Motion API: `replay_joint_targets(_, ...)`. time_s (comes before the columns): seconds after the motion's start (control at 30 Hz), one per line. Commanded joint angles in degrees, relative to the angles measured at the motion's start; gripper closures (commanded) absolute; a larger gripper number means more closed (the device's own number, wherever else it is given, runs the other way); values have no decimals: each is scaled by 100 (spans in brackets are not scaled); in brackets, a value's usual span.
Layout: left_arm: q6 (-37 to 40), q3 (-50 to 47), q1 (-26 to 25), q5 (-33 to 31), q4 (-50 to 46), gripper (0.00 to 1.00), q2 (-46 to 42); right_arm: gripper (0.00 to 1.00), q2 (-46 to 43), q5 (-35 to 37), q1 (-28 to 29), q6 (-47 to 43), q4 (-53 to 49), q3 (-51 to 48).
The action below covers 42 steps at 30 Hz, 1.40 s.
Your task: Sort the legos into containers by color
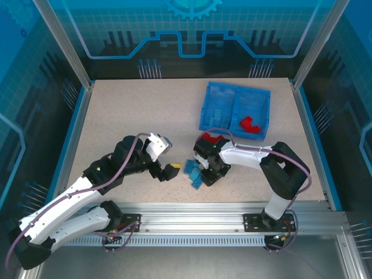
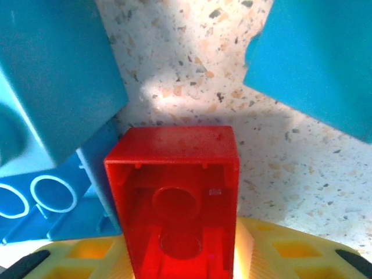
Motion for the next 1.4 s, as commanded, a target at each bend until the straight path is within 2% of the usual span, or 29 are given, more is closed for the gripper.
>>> replay_joint_targets(0.0,-5,-98,-20,-76,168,1,-103,56,160,7,128,17,374,155)
replay_joint_targets(0.27,-81,-251,-24,-116,362,1,-106,48,158,-118,133,-171,478,325)
replay_joint_targets(0.63,-70,-232,-21,-195,428,1,6,66,230,-43,104,-184,381,403)
replay_joint_targets(0.73,-64,-247,-25,-156,463,1,15,68,-119,-85,53,-120,315,337)
replay_joint_targets(0.9,274,-281,-23,210,380,1,13,69,-1321,-248,-219,-7,247,124)
replay_joint_targets(1.03,531,-262,-41,438,472,1,65,69,-2286,-593,-851,171,187,64)
replay_joint_targets(1.2,546,-106,-48,576,864,1,403,69,-3233,-656,-2211,408,466,118)
replay_joint_targets(1.27,455,-74,-56,586,1142,1,605,68,-3321,-594,-2842,559,647,219)
replay_joint_targets(1.37,271,28,-62,492,1584,1,998,68,-2993,-606,-3780,892,878,463)
